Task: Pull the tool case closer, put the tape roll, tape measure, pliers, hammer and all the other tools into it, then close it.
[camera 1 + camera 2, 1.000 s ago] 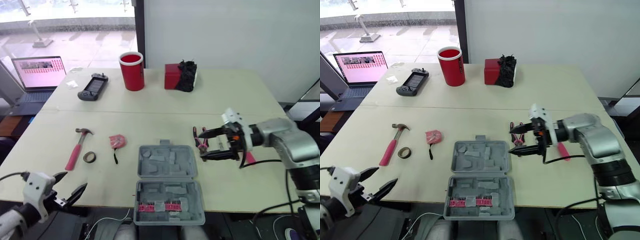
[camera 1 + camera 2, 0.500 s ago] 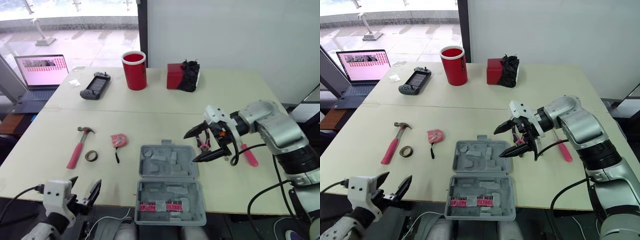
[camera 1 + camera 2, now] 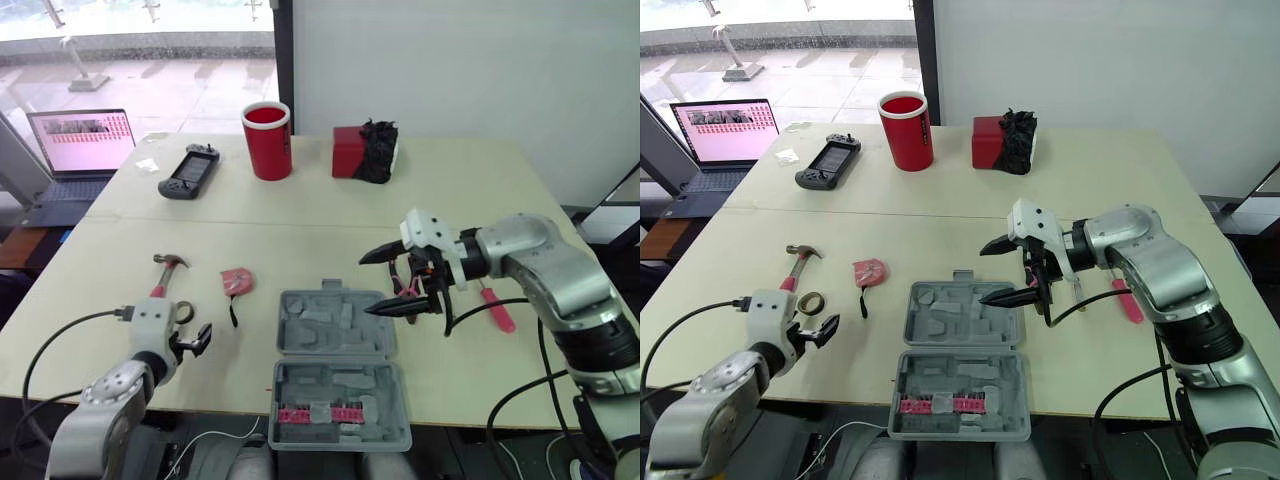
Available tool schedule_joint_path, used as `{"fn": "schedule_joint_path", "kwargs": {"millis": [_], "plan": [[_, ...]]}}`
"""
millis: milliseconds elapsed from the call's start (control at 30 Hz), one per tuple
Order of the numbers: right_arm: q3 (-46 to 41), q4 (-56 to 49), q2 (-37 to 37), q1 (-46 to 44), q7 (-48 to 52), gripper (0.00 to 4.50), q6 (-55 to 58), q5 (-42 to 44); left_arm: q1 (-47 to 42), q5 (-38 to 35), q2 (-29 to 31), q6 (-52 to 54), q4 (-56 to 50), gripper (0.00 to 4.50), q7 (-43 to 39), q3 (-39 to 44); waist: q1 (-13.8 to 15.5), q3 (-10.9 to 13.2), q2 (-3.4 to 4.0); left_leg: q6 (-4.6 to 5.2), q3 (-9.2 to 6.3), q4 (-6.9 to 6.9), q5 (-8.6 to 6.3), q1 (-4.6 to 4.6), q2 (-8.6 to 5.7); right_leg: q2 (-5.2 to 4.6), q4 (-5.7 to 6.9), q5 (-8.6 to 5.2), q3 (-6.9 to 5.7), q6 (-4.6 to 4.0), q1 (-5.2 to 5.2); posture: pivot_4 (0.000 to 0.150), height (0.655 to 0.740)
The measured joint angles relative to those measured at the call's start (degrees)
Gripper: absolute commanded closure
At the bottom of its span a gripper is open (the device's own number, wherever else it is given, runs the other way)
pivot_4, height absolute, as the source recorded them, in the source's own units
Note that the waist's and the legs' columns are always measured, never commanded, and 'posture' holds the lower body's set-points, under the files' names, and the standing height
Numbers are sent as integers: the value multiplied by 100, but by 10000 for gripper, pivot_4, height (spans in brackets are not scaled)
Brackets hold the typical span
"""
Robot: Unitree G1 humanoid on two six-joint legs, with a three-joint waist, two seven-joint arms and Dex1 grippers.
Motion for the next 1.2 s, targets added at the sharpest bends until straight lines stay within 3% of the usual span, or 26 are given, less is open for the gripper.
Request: {"fn": "schedule_joint_path", "kwargs": {"millis": [200, 333, 933, 1100, 1200], "plan": [[42, -346, -29, 102, -380, 531, 535, 100, -1059, 51, 354, -32, 1078, 0, -235, -91, 17, 0, 0, -1, -4, 2, 1, -1, -1, -2, -6, 0, -6, 0, 7, 1500, 7400], [41, -481, -45, 100, -443, 531, 991, 294, -1171, 126, 382, -82, 1457, 0, -285, -268, 16, 0, 0, 0, -4, -9, 1, -1, 0, -1, 1, 1, -8, 2, -1, 1500, 7400], [46, -557, -104, 97, -591, 531, 1133, 418, -1006, 102, 303, -202, 1068, 0, -422, -284, 22, 0, -1, -1, -7, 0, 1, -2, 0, -2, 1, 1, -12, 2, 4, 1500, 7400], [65, -590, -419, 114, -388, 531, 1290, 589, -899, 99, 301, -236, 743, 0, -426, -282, 26, 0, -1, -1, -7, -3, 1, -2, 0, -2, -1, 1, -12, 2, 4, 1500, 7400], [78, -600, -454, 131, -379, 0, 1309, 601, -781, 101, 223, -184, 749, 8865, -407, -291, 5, 0, -1, -1, -7, -2, 1, 0, 0, -1, 0, 1, -12, 2, 3, 1500, 7400]]}}
